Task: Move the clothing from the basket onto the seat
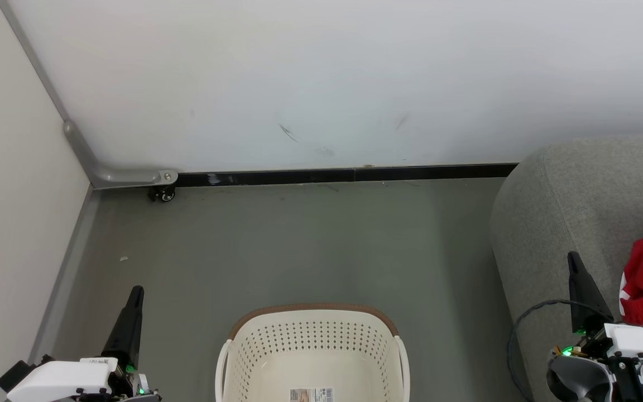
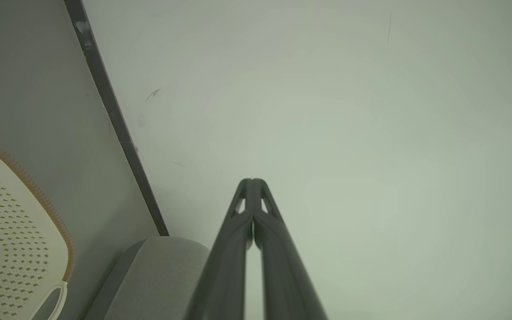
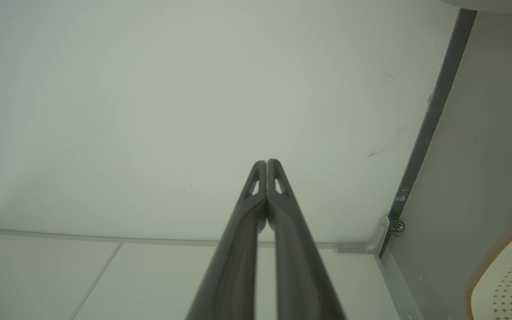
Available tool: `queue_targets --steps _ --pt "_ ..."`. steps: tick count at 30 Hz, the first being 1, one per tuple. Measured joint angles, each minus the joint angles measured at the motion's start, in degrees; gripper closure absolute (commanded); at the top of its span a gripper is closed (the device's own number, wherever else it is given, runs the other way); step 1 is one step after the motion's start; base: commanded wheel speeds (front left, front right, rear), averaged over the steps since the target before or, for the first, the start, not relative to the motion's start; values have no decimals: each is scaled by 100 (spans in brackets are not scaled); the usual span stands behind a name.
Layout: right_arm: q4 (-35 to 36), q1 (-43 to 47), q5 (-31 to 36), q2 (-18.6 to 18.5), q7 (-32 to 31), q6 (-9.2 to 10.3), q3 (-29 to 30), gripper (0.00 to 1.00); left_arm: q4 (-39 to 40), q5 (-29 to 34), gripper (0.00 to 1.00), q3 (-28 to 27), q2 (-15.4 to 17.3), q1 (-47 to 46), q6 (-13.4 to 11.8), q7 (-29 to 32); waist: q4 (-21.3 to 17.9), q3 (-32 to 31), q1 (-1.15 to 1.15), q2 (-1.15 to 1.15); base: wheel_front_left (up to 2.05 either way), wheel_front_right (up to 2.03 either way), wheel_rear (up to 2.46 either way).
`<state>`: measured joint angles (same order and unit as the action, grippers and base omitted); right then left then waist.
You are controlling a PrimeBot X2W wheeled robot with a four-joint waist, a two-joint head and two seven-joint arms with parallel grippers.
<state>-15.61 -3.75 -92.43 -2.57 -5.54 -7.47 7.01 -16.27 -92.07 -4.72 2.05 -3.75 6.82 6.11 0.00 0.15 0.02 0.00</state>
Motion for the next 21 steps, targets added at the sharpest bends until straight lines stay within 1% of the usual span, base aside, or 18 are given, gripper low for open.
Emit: queue_targets --steps 21 --pt "0 0 0 0 0 0 2 100 -1 0 100 0 0 -1 0 0 0 0 -1 0 0 0 0"
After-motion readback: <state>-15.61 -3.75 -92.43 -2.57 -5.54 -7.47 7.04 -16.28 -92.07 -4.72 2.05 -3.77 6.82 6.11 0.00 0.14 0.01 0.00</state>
